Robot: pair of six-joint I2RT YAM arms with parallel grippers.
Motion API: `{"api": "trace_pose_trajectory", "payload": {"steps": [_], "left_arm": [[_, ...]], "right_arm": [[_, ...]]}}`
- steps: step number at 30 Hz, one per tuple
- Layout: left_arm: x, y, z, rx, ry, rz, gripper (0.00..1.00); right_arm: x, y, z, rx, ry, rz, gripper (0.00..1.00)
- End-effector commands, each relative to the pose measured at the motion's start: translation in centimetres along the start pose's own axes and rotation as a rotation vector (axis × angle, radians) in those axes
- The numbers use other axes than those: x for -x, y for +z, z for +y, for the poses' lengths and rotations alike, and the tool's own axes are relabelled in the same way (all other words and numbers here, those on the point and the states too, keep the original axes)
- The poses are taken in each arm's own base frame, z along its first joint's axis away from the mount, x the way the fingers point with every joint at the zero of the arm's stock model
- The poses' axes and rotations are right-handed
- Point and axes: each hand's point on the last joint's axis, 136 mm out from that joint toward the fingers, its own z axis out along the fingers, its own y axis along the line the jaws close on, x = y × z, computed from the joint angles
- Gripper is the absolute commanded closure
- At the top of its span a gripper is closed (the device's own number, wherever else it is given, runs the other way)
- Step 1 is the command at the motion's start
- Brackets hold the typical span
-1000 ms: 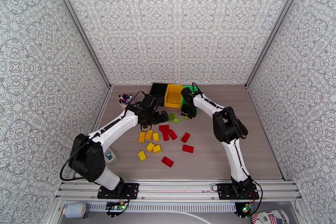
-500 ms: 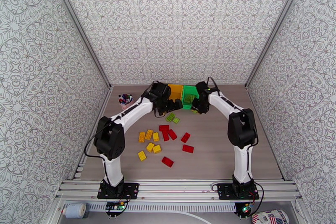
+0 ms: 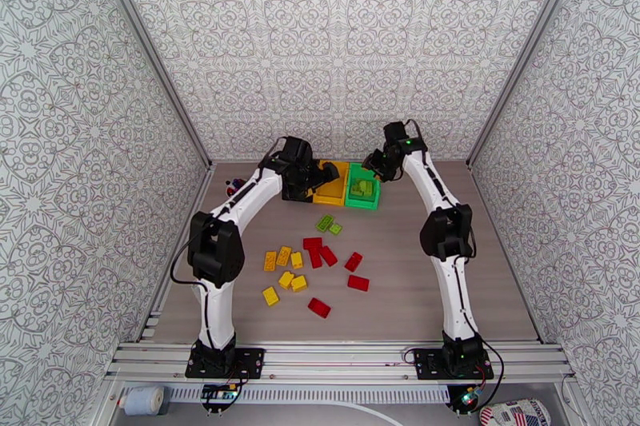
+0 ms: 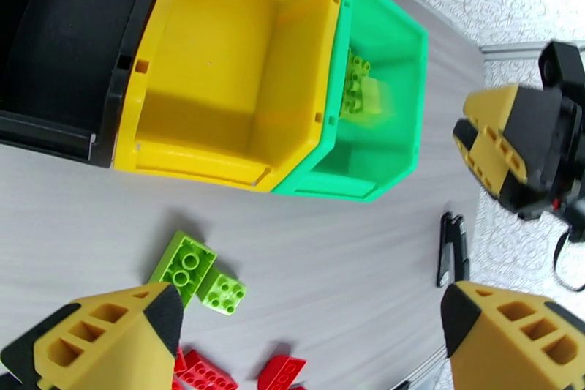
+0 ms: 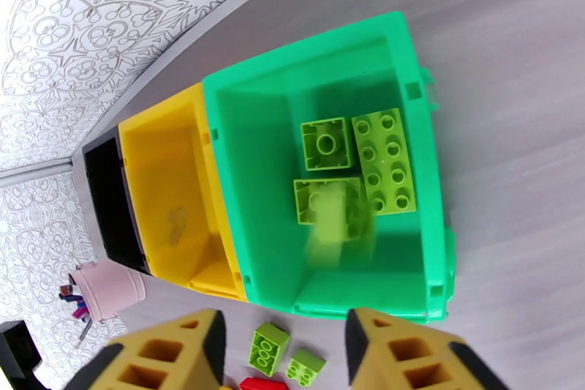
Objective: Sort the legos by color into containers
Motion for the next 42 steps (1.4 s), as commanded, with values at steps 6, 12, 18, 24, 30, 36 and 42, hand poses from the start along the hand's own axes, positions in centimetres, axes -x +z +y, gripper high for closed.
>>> {"api": "trace_pose_trajectory", "payload": {"steps": [6,12,18,24,30,36,42], "left_arm": [[-3.0,0.0,4.2,0.229,0.143,0.077,0.05],[-4.7,-0.8,6.8,0.279,0.114,0.099,0.06],[-6.0,-3.3,9.3,0.259,-0.012,0.045,0.05],[-8.5,-6.7,11.6,0.306,-0.087,-0.039,0.04],[-11.7,-9.4,13.5,0.313,-0.159,-0.078,0.03],[-14.2,-11.4,14.7,0.320,-0.186,-0.086,0.02],[-15.0,-12.6,15.1,0.332,-0.190,-0.089,0.01]], "right_arm": [[-2.6,-1.9,-0.9,-0.027,-0.058,0.049,0.48],[-7.5,-2.1,-2.2,-0.105,-0.215,0.103,0.45],[-14.3,0.0,-2.9,-0.217,-0.456,0.189,0.39],[-18.8,2.6,-3.5,-0.330,-0.656,0.251,0.34],[-21.4,5.5,-4.1,-0.386,-0.734,0.295,0.34],[-22.7,7.8,-4.4,-0.411,-0.762,0.313,0.36],[-21.9,9.2,-3.7,-0.426,-0.760,0.292,0.38]]}}
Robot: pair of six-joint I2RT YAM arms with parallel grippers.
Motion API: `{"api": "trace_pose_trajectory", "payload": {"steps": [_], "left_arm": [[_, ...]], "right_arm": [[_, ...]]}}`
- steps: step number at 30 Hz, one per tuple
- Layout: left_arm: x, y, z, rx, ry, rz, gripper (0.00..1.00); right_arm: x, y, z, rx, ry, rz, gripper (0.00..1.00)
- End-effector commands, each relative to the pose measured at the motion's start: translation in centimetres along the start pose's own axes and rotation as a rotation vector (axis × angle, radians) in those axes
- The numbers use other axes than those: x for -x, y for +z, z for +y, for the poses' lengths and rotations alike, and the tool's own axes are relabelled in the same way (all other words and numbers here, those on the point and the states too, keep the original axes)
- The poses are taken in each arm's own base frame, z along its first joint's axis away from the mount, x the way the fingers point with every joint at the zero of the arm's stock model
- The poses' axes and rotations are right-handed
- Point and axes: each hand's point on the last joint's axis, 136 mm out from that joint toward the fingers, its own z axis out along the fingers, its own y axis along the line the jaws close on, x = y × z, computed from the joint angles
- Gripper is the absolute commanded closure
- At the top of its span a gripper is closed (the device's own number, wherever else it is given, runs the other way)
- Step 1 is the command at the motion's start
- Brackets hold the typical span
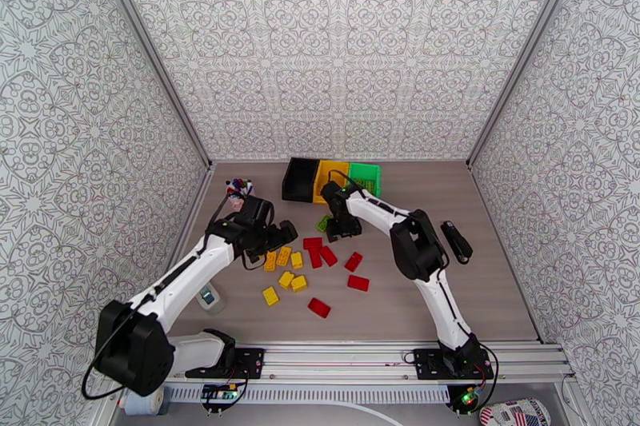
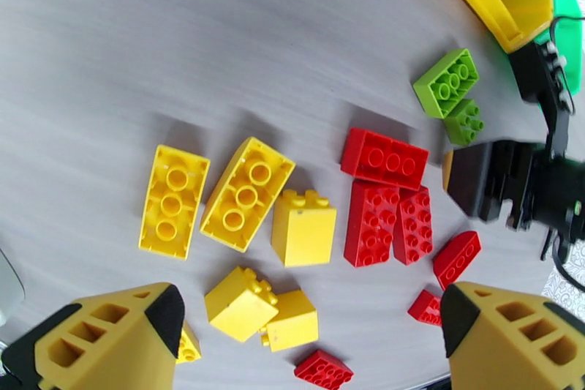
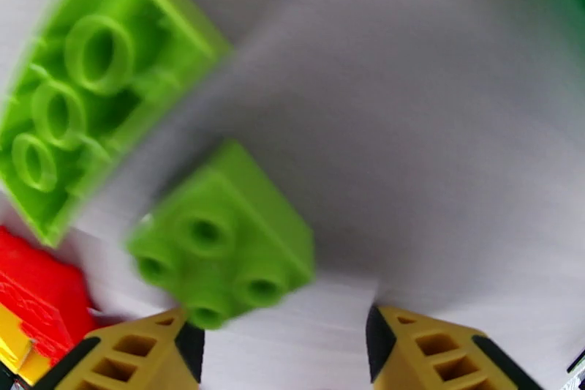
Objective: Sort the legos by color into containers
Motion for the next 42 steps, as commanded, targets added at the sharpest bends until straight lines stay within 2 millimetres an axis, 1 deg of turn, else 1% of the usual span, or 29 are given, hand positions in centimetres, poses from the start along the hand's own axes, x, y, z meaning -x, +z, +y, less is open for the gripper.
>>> {"api": "trace_pose_trajectory", "payload": {"steps": [1,7,12,16,18,20,24,27,31,32,33,35,38,39,42], "left_arm": [[-0.2,-0.5,1.0,0.036,-0.020,-0.009,0.01],[-0.6,-0.9,1.3,0.045,-0.017,-0.003,0.01],[-0.8,-0.9,1.4,0.049,-0.023,0.004,0.01],[-0.7,-0.6,1.3,0.049,-0.023,0.007,0.01],[-0.7,-0.2,0.8,0.035,-0.020,0.013,0.01],[-0.6,0.5,-0.1,0.007,-0.012,0.026,0.01],[0.2,1.7,-3.3,-0.060,0.038,0.038,0.01],[0.8,3.0,-6.5,-0.110,0.098,0.056,0.01],[1.9,5.0,-11.0,-0.190,0.155,0.087,0.01],[2.1,5.4,-12.6,-0.232,0.165,0.108,0.01],[2.5,5.7,-13.7,-0.252,0.172,0.112,0.01],[3.5,6.4,-16.1,-0.293,0.194,0.118,0.01],[5.3,6.9,-18.8,-0.317,0.222,0.107,0.01],[5.8,6.8,-19.6,-0.324,0.235,0.098,0.01],[7.3,7.0,-21.0,-0.305,0.274,0.075,0.02]], "right_arm": [[1.1,0.7,0.0,-0.034,-0.010,-0.013,0.38],[2.5,1.3,-0.4,-0.044,0.021,-0.010,0.42],[3.0,1.5,-1.0,-0.035,0.052,0.000,0.50],[3.1,0.9,-1.0,-0.028,0.053,-0.012,0.58],[3.0,0.5,-1.0,-0.018,0.065,-0.015,0.63],[2.9,-0.2,-0.8,0.004,0.081,-0.028,0.65],[2.8,-2.4,-1.1,0.052,0.135,-0.063,0.68],[2.6,-3.8,-2.2,0.091,0.190,-0.082,0.69],[2.6,-5.8,-4.6,0.150,0.295,-0.099,0.70],[2.7,-6.2,-5.7,0.161,0.330,-0.107,0.70],[2.8,-6.6,-6.6,0.168,0.361,-0.112,0.70],[3.4,-7.4,-8.8,0.183,0.433,-0.128,0.70],[4.9,-8.5,-11.4,0.217,0.529,-0.158,0.70],[5.4,-8.8,-12.0,0.228,0.556,-0.167,0.70],[7.5,-9.3,-13.3,0.279,0.623,-0.193,0.70]]}}
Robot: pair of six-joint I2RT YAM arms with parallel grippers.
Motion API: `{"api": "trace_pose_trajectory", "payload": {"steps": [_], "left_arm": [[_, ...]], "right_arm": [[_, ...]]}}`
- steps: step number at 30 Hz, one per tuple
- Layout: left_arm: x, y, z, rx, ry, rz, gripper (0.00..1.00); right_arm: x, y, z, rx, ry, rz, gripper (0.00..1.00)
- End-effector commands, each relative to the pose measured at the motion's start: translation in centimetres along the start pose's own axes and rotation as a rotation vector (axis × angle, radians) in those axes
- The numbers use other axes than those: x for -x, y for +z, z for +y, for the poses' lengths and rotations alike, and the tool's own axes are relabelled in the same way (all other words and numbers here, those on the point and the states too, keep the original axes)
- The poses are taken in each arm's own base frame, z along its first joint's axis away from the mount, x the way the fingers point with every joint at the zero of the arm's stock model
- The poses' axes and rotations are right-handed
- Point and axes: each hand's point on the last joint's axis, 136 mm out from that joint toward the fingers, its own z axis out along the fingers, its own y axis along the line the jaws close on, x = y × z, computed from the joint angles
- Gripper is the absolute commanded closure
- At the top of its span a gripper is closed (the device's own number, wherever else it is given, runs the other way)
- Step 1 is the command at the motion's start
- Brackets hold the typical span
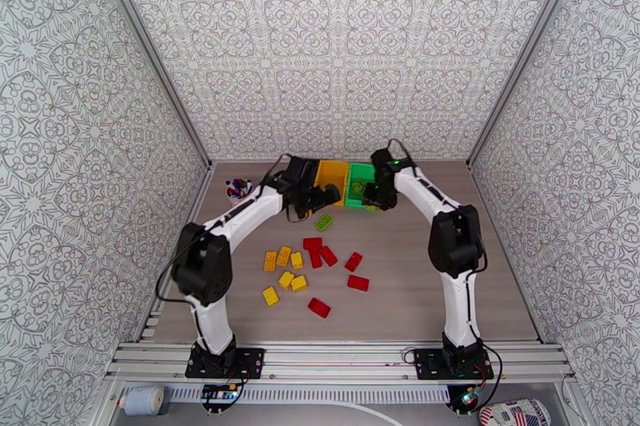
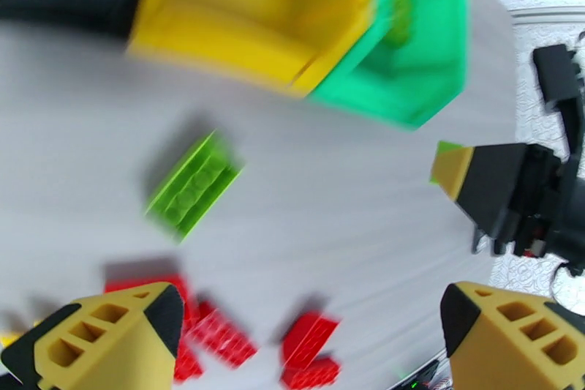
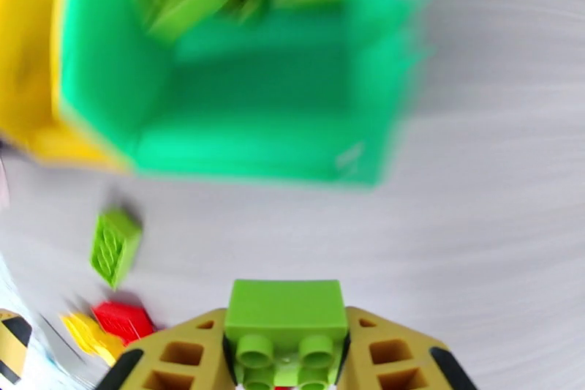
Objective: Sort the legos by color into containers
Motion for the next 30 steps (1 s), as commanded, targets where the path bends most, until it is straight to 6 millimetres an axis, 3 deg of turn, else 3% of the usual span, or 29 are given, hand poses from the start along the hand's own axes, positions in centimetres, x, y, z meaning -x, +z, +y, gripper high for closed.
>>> {"api": "trace_pose_trajectory", "payload": {"steps": [1,6,9,17,24,30], "left_arm": [[1.2,-0.2,-1.9,-0.004,0.078,0.001,0.02],[1.9,-0.2,-1.6,0.040,0.117,0.004,0.02],[1.7,-0.4,-1.1,0.062,0.128,0.012,0.02],[1.3,-0.8,0.8,0.157,0.191,0.025,0.04],[0.4,-0.5,3.8,0.282,0.308,0.079,0.08],[-1.2,0.8,5.9,0.360,0.410,0.144,0.15]], "right_arm": [[2.2,-0.5,2.0,0.107,0.083,-0.012,0.70],[5.3,-0.4,3.5,0.186,0.153,-0.032,0.69],[6.7,-0.2,3.9,0.221,0.188,-0.040,0.59],[7.9,-0.5,4.8,0.291,0.202,-0.039,0.46],[5.2,-2.5,4.1,0.280,0.136,-0.028,0.46],[-0.8,-2.9,0.8,0.199,0.079,0.038,0.44]]}}
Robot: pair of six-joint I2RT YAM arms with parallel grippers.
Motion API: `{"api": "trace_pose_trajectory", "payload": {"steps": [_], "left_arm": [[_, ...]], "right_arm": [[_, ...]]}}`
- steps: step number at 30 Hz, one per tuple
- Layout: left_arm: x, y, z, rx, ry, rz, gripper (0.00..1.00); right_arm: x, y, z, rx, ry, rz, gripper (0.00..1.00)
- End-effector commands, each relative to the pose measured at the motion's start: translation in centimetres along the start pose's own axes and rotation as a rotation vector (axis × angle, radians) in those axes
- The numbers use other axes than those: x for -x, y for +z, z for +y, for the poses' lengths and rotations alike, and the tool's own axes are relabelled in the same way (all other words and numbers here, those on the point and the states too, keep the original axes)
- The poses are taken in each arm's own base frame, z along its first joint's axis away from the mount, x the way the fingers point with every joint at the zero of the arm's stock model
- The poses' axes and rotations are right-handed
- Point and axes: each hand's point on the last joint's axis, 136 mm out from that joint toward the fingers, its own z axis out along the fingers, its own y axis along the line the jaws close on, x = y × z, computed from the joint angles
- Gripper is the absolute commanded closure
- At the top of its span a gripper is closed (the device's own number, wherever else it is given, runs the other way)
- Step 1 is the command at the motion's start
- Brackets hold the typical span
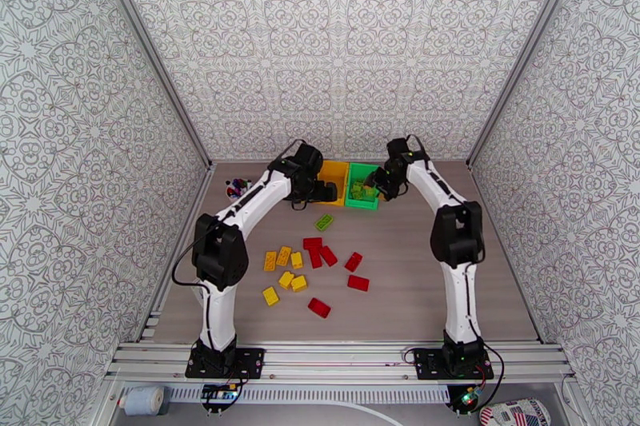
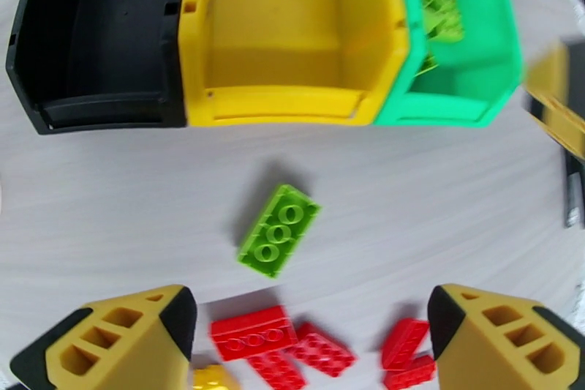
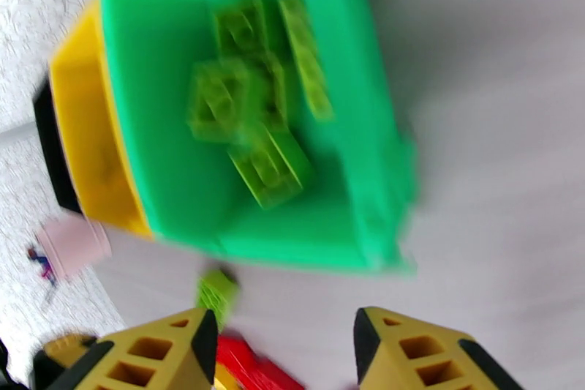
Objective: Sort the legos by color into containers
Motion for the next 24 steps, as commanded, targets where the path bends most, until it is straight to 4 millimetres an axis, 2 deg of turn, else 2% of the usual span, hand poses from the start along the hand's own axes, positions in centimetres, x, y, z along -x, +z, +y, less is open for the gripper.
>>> {"api": "trace_pose_trajectory", "payload": {"steps": [1,9,13,14,15,18,24], "left_arm": [[-2.2,1.9,0.9,0.080,0.119,0.076,0.16],[-4.2,5.5,0.9,0.106,0.207,0.163,0.27],[-4.7,6.7,1.1,0.106,0.222,0.188,0.29],[-4.7,6.7,1.1,0.105,0.226,0.186,0.30],[-5.3,7.9,1.5,0.113,0.228,0.212,0.30],[-5.8,9.0,1.9,0.120,0.232,0.232,0.30],[-7.1,10.6,2.0,0.125,0.258,0.280,0.33]], "right_arm": [[-2.8,-1.9,-0.7,-0.006,-0.085,-0.005,0.44],[-12.6,-1.4,-6.6,-0.113,-0.115,0.095,0.41],[-16.1,-1.0,-8.5,-0.130,-0.088,0.120,0.41],[-16.6,-1.0,-8.8,-0.131,-0.083,0.121,0.41],[-17.1,-1.0,-9.1,-0.134,-0.075,0.123,0.41],[-18.0,-1.2,-9.4,-0.135,-0.061,0.120,0.41],[-18.2,-1.9,-9.6,-0.141,-0.058,0.102,0.41]]}}
